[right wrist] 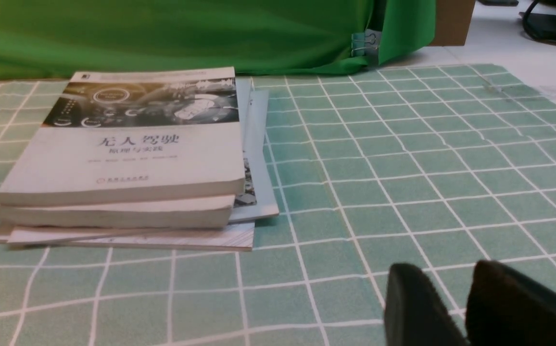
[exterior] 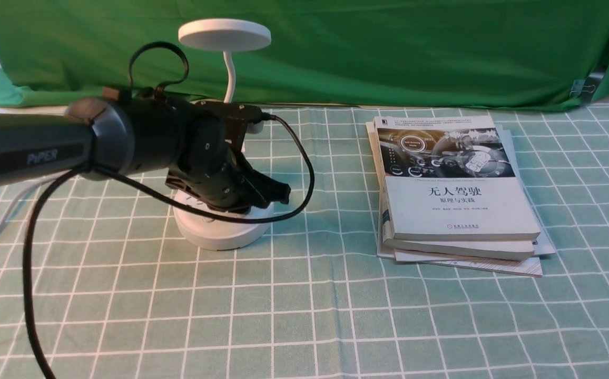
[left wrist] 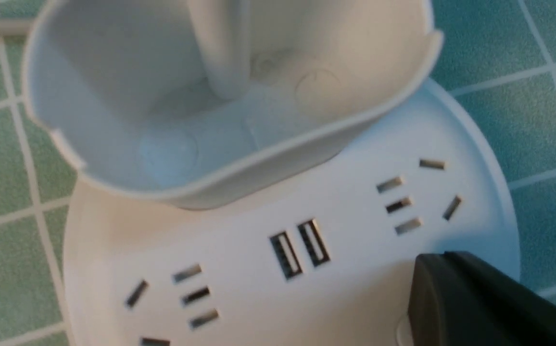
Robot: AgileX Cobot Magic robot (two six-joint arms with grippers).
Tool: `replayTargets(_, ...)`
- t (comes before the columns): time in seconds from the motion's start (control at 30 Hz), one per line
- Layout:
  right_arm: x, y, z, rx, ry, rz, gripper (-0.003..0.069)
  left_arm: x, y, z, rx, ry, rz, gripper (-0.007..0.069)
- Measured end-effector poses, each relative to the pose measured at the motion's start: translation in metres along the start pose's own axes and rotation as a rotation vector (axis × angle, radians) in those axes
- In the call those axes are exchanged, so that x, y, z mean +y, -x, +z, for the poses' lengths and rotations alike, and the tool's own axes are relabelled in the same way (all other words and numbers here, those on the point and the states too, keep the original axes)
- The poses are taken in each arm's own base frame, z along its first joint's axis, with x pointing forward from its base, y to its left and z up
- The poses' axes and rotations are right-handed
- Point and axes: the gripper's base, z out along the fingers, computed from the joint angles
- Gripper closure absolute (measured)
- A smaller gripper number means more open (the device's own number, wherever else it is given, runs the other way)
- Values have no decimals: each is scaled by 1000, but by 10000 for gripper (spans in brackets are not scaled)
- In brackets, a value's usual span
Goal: Turn on the table lamp.
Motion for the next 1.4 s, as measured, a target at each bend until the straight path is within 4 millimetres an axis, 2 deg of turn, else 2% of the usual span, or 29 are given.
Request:
replayTargets(0.2,0,0,0,0,0,0,421,0,0,3,14,3,1,625)
replayTargets(0.37,0,0,0,0,0,0,421,-1,3,-3,-15,-5,-1,624)
replayTargets(0.53,0,0,0,0,0,0,421,-2,4,-24,-3,-23,-32,624)
replayTargets(0.6,0,0,0,0,0,0,421,-3,4,-40,24,-29,-24,624)
replayTargets(0.67,0,0,0,0,0,0,421,-3,3,-44,39,-31,-28,624)
replayTargets(0.8,0,0,0,1,0,0,421,-2,-17,-61,115,-50,-13,624)
replayTargets(0.87,0,0,0,1,0,0,421,0,-36,-77,134,-64,-13,624)
replayTargets(0.9,0,0,0,1,0,0,421,3,-50,-92,123,-73,-19,624)
replayTargets(0.93,0,0,0,1,0,0,421,4,-56,-103,98,-82,-25,624)
replayTargets(0.97,0,0,0,1,0,0,421,4,-58,-102,105,-80,-25,624)
replayTargets(1.07,0,0,0,1,0,0,421,10,-89,-162,-94,-141,-61,624)
replayTargets(1.13,0,0,0,1,0,0,421,13,-101,-194,-242,-179,-80,624)
replayTargets(1.17,0,0,0,1,0,0,421,14,-103,-202,-277,-187,-82,624)
replayTargets(1.23,0,0,0,1,0,0,421,21,-123,-245,-508,-227,-81,624)
replayTargets(1.3,0,0,0,1,0,0,421,26,-140,-268,-658,-241,-71,624)
replayTargets(1.4,0,0,0,1,0,0,419,32,-162,-285,-782,-251,-57,624)
